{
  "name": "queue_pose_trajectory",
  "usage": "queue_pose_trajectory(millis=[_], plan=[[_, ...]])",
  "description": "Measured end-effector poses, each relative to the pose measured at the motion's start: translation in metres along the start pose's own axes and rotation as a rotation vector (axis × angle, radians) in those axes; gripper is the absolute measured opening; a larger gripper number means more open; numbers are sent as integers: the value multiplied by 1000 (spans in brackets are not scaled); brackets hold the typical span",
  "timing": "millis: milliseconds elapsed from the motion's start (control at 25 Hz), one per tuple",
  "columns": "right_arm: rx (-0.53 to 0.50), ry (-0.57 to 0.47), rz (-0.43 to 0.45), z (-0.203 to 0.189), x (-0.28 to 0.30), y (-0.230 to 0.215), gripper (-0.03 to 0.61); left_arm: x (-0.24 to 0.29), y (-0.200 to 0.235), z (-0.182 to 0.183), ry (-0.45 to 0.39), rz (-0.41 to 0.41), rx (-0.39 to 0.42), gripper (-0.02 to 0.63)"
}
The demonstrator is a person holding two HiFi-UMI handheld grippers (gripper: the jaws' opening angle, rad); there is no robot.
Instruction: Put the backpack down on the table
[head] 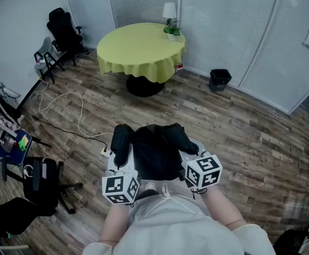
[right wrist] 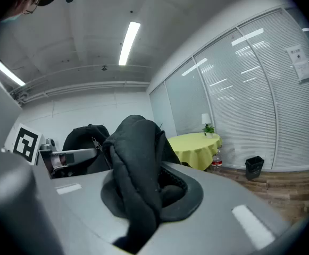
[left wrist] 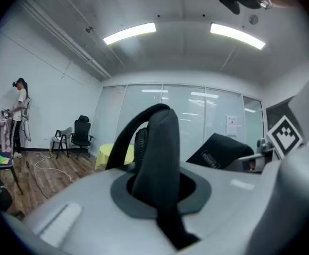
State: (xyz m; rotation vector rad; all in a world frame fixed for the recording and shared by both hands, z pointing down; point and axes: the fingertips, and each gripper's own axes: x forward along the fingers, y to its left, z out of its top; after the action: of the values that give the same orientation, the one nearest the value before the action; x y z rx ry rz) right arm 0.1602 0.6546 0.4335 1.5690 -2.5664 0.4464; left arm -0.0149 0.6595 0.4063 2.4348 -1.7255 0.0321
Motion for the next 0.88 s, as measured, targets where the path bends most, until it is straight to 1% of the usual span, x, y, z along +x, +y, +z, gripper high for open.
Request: queue_pose_trajectory(millis=[360,600,880], plan=[[-1,1,-7,1,4,-13,32,14,-8,-2,4,-11,15,25],[34,11,-9,-4,9,-21,32,23,-8,-7,21,-14,5,25],[59,53,-19,-12,43,-32,32,54,13,-23,66,-22,-18,25]])
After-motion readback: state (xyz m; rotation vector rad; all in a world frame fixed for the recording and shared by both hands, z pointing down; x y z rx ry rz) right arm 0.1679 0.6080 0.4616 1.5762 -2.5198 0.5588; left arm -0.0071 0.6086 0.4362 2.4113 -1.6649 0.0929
